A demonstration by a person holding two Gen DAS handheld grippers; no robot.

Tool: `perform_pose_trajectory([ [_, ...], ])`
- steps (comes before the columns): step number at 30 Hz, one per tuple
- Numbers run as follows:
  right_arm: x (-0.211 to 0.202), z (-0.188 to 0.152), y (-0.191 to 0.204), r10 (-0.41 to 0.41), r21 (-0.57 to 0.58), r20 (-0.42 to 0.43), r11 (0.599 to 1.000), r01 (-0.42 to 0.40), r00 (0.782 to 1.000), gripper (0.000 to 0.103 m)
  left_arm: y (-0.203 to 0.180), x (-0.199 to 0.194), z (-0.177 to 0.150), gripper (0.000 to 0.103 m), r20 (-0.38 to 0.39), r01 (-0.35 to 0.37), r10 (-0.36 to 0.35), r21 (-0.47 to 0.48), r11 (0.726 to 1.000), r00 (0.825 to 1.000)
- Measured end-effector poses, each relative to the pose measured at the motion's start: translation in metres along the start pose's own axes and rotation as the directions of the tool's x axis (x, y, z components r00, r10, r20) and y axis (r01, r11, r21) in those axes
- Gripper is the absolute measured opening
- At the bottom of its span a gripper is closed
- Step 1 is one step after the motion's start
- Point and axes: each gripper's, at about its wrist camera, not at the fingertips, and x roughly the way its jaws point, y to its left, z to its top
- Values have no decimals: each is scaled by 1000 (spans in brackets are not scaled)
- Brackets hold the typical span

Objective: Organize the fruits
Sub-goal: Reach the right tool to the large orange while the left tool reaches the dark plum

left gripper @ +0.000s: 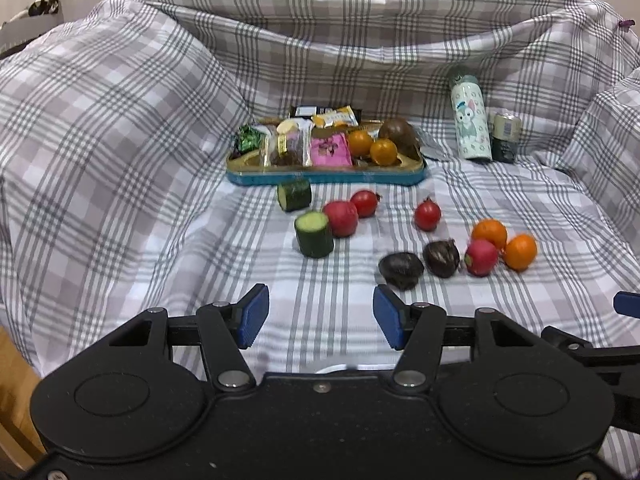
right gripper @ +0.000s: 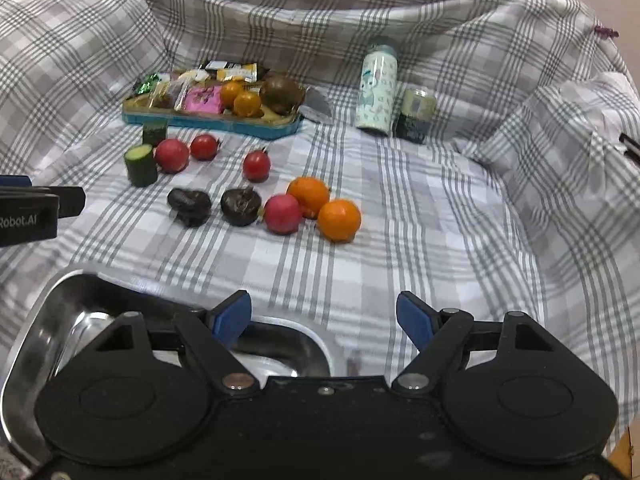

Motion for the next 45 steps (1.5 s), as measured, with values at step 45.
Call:
perform_pose_trajectory([
  [45, 128, 36, -41, 76, 211, 24, 974, -79, 997, 57, -43, 113, 6, 54, -81, 235, -227, 117, 965, 971],
])
